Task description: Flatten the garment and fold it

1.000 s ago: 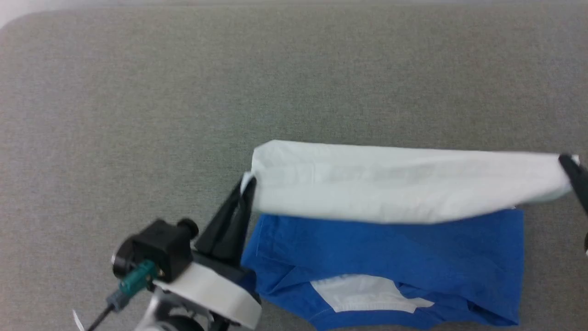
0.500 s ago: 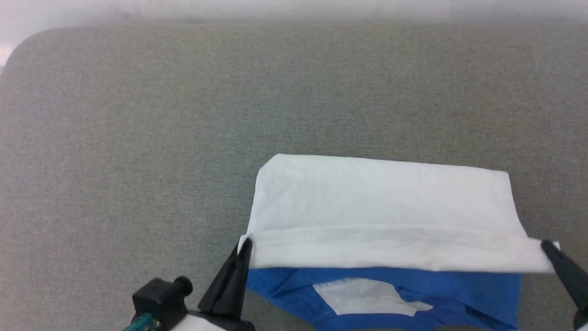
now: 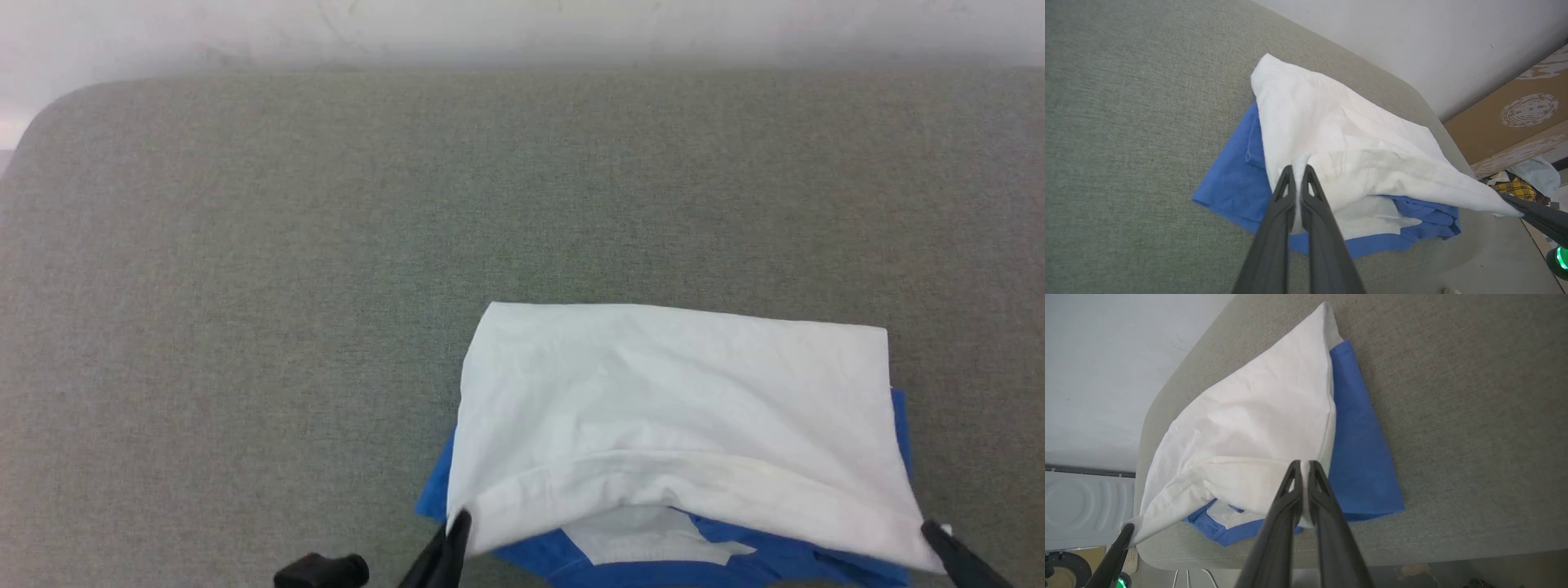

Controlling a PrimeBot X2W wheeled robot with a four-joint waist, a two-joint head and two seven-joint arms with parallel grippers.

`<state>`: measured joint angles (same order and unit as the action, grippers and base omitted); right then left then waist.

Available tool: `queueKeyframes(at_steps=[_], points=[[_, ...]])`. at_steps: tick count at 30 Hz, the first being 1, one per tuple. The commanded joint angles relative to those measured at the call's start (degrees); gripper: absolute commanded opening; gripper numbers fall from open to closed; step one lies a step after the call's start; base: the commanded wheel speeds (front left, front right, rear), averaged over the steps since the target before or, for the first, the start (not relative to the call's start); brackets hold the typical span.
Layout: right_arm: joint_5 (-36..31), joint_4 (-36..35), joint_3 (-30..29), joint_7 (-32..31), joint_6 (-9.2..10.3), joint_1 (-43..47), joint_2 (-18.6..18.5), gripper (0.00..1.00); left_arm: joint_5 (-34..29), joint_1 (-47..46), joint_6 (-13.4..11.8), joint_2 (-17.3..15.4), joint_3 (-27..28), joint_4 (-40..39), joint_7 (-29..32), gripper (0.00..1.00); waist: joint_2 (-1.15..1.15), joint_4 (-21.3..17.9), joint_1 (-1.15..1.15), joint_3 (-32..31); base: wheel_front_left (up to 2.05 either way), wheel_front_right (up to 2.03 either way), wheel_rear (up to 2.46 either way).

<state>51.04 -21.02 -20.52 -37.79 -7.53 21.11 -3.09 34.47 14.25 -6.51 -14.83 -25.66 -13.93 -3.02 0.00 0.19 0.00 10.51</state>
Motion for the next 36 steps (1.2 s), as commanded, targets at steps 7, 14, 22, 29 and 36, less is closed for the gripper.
queueKeyframes(at_steps=[7,14,22,29,36], points=[[-4.60,0.95,0.76,-2.85,0.04,2.10,0.21,1.00,0.49,1.35,0.85,-0.65,-1.14,5.41,0.79,1.00,0.00,-0.20,0.00,0.19,0.00,0.00,0.00],[-3.94,0.29,-0.19,-1.75,0.04,0.91,0.21,1.00,0.89,0.38,0.96,-0.02,0.07,5.29,-1.73,1.00,0.00,-0.11,0.00,-0.24,0.00,0.00,0.00],[-3.95,-2.78,-4.82,0.19,0.04,-2.09,0.21,1.00,-1.30,-0.06,-1.54,-0.44,5.01,-2.56,-8.24,1.00,0.00,0.07,0.00,-1.45,0.00,0.00,0.00],[-13.88,-0.09,-2.92,3.27,0.04,-7.34,-1.54,1.00,-12.37,-2.79,-6.27,-0.02,6.43,-7.63,-11.39,1.00,0.00,0.31,0.00,-0.87,0.00,0.00,0.00],[-19.42,7.20,2.54,3.81,0.04,-10.66,-4.55,1.00,-16.71,-3.80,-7.10,1.98,4.33,-6.90,-11.81,1.00,0.00,1.40,0.00,0.32,0.00,0.00,0.00]])
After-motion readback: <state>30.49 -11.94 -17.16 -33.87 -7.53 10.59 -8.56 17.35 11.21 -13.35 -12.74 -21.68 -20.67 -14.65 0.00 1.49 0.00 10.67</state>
